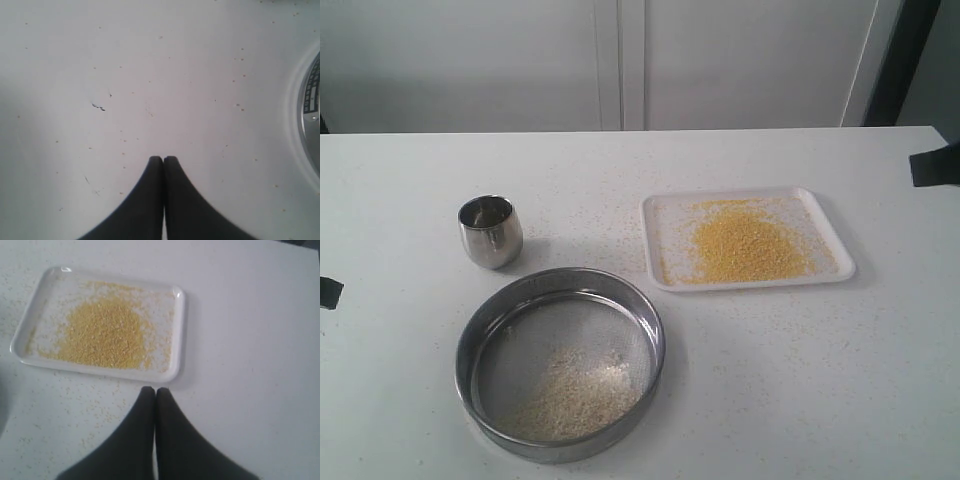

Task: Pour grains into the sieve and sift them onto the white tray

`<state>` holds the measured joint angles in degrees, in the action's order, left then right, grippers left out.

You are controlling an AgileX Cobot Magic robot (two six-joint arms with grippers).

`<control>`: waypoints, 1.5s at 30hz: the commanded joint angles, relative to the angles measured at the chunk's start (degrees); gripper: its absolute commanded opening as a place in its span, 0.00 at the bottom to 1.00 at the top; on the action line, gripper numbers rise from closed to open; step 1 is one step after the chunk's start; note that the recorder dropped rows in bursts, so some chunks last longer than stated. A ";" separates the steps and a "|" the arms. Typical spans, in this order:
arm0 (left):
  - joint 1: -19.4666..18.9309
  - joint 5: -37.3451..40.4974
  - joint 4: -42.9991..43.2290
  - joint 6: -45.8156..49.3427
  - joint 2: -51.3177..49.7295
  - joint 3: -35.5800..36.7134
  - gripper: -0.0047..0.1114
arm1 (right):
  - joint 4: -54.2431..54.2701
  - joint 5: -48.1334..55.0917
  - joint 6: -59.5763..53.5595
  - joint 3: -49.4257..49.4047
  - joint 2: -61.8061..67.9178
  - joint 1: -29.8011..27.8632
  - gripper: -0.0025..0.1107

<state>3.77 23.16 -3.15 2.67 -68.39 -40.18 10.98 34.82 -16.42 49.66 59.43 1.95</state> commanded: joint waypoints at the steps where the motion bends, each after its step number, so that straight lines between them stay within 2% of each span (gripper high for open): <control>1: -0.19 0.47 -0.19 -0.09 0.50 0.27 0.04 | 1.65 -2.84 -1.36 -2.82 -7.15 -0.12 0.02; 6: -0.19 0.47 -0.19 -0.09 0.50 0.27 0.04 | 1.92 -4.18 -1.90 -5.90 -13.88 2.83 0.02; 28: -0.19 0.47 -0.19 -0.09 0.50 0.27 0.04 | 2.08 -7.95 -2.86 -13.14 -33.51 3.20 0.02; 45: -0.19 0.47 -0.19 -0.09 0.50 0.27 0.04 | 2.08 -8.07 -2.71 -13.14 -34.92 3.20 0.02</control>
<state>3.77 23.16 -3.15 2.67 -68.39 -40.18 12.93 27.60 -18.58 36.79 24.82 5.06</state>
